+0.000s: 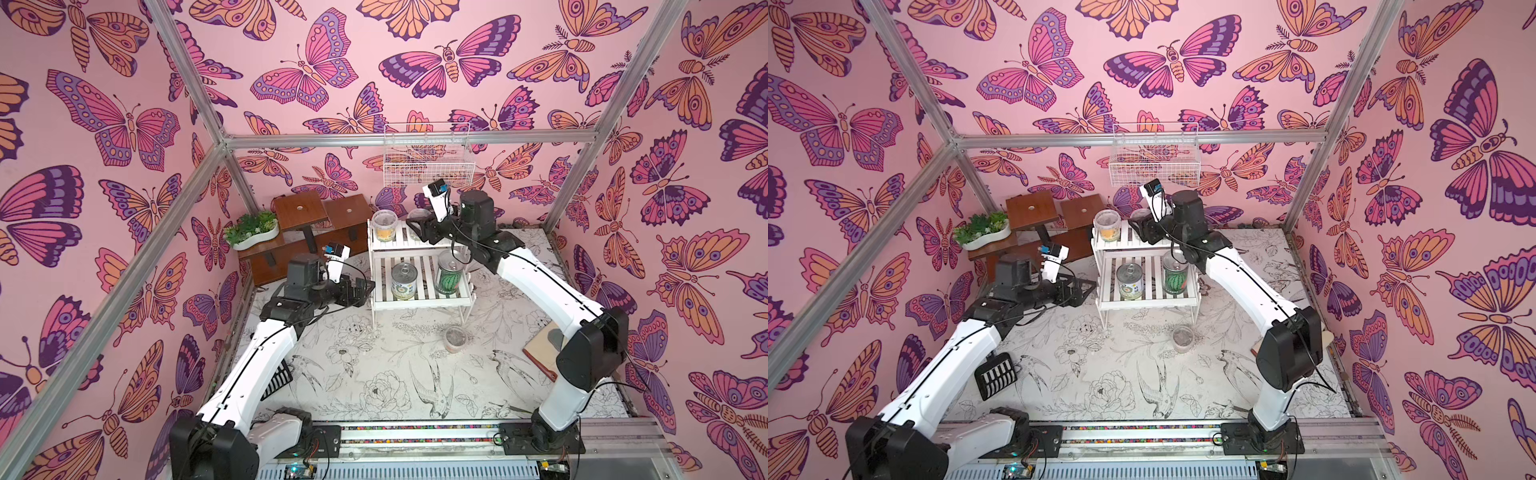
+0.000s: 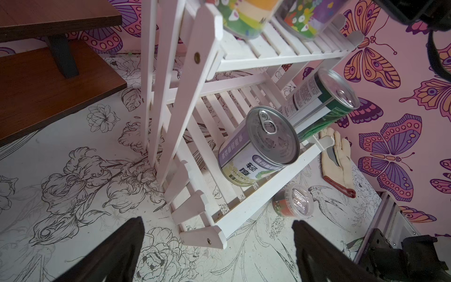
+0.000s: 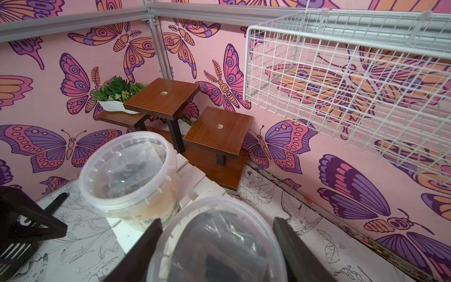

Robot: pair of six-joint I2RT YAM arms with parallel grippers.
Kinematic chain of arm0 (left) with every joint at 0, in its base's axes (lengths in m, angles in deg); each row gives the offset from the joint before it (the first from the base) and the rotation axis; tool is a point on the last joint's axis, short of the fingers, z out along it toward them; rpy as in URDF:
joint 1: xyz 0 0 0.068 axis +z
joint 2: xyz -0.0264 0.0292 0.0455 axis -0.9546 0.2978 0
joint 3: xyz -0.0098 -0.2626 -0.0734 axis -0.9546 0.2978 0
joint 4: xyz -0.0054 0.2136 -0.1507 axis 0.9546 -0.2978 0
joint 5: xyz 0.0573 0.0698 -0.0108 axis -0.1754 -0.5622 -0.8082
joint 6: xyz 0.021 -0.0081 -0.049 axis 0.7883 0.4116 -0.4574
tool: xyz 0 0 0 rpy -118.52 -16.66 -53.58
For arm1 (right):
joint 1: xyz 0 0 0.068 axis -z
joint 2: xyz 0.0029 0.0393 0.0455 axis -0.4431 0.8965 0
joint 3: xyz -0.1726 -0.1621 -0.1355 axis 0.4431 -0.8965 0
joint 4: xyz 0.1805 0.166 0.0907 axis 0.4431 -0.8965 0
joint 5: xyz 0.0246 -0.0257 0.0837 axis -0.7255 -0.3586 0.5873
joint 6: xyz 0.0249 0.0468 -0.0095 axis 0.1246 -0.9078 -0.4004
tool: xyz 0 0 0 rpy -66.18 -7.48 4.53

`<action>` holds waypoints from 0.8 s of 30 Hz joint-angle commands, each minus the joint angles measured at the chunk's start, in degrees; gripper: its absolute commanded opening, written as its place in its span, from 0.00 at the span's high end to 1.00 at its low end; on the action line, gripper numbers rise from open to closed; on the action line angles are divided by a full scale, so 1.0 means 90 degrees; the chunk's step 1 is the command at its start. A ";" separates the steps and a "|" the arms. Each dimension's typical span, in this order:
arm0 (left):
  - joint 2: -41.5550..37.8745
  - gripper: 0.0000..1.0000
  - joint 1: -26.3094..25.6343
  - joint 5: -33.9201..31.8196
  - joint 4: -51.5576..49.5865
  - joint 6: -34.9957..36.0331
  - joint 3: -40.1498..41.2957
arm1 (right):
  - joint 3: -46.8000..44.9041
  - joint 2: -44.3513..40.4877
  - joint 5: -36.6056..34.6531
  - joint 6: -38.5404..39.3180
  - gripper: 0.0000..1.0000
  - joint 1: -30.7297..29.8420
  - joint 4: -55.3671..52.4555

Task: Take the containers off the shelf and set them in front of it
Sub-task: 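Pick up a container from the shelf.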

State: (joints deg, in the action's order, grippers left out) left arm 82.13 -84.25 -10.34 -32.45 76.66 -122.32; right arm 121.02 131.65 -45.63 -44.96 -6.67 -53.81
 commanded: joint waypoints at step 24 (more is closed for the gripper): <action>-0.0146 0.00 0.0029 -0.0092 -0.0017 0.0098 0.0082 | -0.0172 -0.0697 -0.0054 -0.0075 0.61 -0.0033 0.0043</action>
State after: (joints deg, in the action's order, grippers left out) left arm 81.71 -84.25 -10.60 -32.43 76.66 -122.23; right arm 120.17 128.70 -45.74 -45.03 -6.69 -55.28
